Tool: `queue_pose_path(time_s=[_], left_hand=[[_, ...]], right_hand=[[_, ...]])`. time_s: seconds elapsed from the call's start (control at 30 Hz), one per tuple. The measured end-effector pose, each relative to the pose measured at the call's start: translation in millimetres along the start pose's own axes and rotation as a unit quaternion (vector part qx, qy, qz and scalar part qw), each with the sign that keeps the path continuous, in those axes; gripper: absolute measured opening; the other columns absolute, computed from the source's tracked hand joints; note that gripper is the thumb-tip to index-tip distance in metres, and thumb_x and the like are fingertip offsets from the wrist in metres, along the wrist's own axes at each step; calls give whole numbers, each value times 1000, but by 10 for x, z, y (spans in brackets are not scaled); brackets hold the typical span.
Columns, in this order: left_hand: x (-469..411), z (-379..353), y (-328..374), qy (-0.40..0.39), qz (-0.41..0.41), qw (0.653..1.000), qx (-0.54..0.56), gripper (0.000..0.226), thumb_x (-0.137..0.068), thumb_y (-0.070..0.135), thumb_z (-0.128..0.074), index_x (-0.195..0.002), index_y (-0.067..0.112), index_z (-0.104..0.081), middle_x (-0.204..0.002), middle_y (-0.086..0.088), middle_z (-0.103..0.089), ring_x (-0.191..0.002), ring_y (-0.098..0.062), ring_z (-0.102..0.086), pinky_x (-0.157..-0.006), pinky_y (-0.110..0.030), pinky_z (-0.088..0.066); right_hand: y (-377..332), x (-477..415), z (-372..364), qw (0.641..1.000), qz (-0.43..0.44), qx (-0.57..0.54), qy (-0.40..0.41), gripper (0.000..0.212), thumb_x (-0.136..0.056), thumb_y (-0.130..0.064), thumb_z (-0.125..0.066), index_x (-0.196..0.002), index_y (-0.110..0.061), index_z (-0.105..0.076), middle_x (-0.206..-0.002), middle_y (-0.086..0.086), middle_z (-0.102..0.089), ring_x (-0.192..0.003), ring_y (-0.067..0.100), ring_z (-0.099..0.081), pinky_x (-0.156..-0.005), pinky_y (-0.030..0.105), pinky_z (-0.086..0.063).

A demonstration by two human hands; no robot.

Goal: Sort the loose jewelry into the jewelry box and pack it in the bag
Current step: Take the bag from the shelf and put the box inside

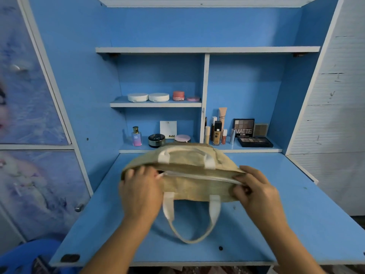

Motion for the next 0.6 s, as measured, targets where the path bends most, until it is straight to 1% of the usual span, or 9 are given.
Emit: queue_pose_path(time_s=[0.07, 0.13, 0.2, 0.27, 0.33, 0.37, 0.47, 0.53, 0.6], left_hand=[[65, 79, -267, 60, -7, 998, -24, 12, -86, 15, -64, -74, 16, -64, -73, -3, -62, -70, -32, -54, -58, -34, -28], [173, 131, -396, 119, -59, 991, -22, 18, -92, 24, -54, -81, 14, -64, -78, -4, -60, -69, -30, -51, -57, -34, -29], [234, 145, -463, 147, -129, 981, 10, 30, -96, 40, -48, -96, 12, -61, -91, -10, -61, -74, -32, -53, -61, -39, -37], [171, 111, -534, 137, -187, 973, 24, 56, -86, 60, -55, -116, 13, -53, -113, -20, -57, -97, -37, -55, -79, -44, -44], [1, 53, -595, 90, -232, 967, 51, 81, -72, 69, -62, -130, 16, -44, -134, -23, -45, -122, -41, -47, -98, -49, -41], [-95, 43, -588, 61, -240, 965, 83, 86, -70, 70, -64, -135, 17, -41, -139, -20, -42, -127, -37, -45, -99, -48, -43], [-353, 71, -457, -5, -227, 956, 188, 79, -76, 53, -66, -143, 25, -35, -131, -2, -51, -112, -18, -54, -80, -42, -58], [-487, 106, -290, -9, -221, 951, 215, 74, -77, 45, -67, -143, 26, -38, -122, -1, -59, -102, -11, -57, -80, -35, -57], [-628, 113, -64, -12, -219, 948, 232, 69, -78, 47, -65, -140, 23, -45, -118, 0, -63, -96, -3, -53, -83, -23, -49]], right_hand=[[101, -20, 85, 1000, 0, 1, -17, 19, -72, -4, -76, -86, -16, -72, -117, -2, -64, -70, 13, -62, -63, 28, -54], [119, -47, 118, 999, 13, -10, -27, 24, -72, 1, -75, -90, -15, -73, -118, -2, -63, -65, 7, -57, -62, 30, -55], [110, -71, 135, 999, 19, -27, -30, 25, -74, 3, -72, -93, -13, -72, -117, -3, -61, -62, -2, -54, -65, 18, -52], [136, -111, 170, 998, 10, -47, -30, 26, -76, 6, -70, -94, -12, -72, -116, -5, -59, -67, -4, -57, -66, 4, -44], [169, -180, 234, 998, 0, -57, -26, 26, -77, 8, -68, -94, -11, -72, -116, -6, -59, -71, -4, -57, -65, 2, -41], [196, -224, 271, 998, -6, -54, -21, 25, -78, 7, -67, -95, -11, -71, -116, -7, -59, -72, -3, -57, -66, 2, -42], [307, -387, 427, 999, -32, -42, 11, 21, -81, 3, -66, -96, -11, -71, -115, -6, -61, -72, 7, -56, -66, 2, -41], [389, -523, 577, 997, -51, -44, 45, 18, -85, -1, -64, -98, -11, -70, -116, -2, -62, -74, 8, -52, -68, 0, -38], [506, -675, 746, 990, -86, -76, 80, 17, -90, -10, -61, -101, -19, -69, -119, -1, -61, -84, 3, -52, -72, 0, -37]])
Point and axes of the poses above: each hand's wrist, its own x-axis away from the middle knuckle, its own z-axis out of the back of the hand, y = z × x, the point moved 5 cm from there along -x, towards the middle knuckle
